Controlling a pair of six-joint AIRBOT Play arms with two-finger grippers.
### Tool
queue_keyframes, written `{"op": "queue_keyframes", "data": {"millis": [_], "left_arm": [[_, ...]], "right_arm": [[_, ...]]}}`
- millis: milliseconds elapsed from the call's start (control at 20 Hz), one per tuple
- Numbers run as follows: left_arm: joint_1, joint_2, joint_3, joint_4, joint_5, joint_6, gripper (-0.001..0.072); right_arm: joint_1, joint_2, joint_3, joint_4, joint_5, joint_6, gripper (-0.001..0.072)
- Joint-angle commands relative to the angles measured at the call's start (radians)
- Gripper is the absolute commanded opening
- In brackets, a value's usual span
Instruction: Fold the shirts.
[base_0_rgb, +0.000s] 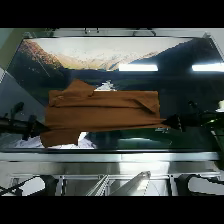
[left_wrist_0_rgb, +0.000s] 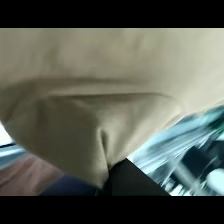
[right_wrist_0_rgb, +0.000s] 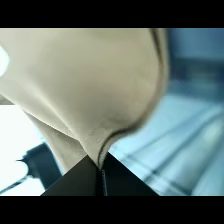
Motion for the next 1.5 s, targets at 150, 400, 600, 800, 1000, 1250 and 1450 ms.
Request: {"op": "queue_keyframes", "data": {"millis": [150, 400, 600, 800, 1000, 1250, 1450], "left_arm": [[-0.017, 0.003, 0.176, -0.270, -0.017, 0.056, 0.0027], [-0.179, -0.239, 0.516, -0.266, 0.079, 0.023, 0.0030], [-0.277, -0.495, 0.760, -0.259, 0.092, -0.011, 0.0032], [-0.321, -0.717, 0.923, -0.178, 0.021, -0.066, 0.0014], [-0.334, -0.846, 1.075, 0.003, -0.081, -0.141, 0.0015], [-0.334, -0.905, 1.225, 0.003, -0.212, -0.186, 0.0295], [-0.329, -0.877, 1.300, 0.001, -0.265, -0.194, 0.0294]], "right_arm": [[0.061, 0.036, 0.087, 0.251, -0.097, -0.071, 0.0019], [0.183, -0.064, 0.278, 0.255, -0.341, -0.070, 0.0020], [0.227, -0.224, 0.357, 0.256, -0.396, -0.066, 0.0020], [0.253, -0.322, 0.370, 0.256, -0.451, -0.108, 0.0020], [0.253, -0.339, 0.370, 0.255, -0.450, -0.146, 0.0020], [0.251, -0.334, 0.375, 0.232, -0.444, -0.146, 0.0021], [0.230, -0.315, 0.381, 0.227, -0.414, -0.173, 0.0352]]}}
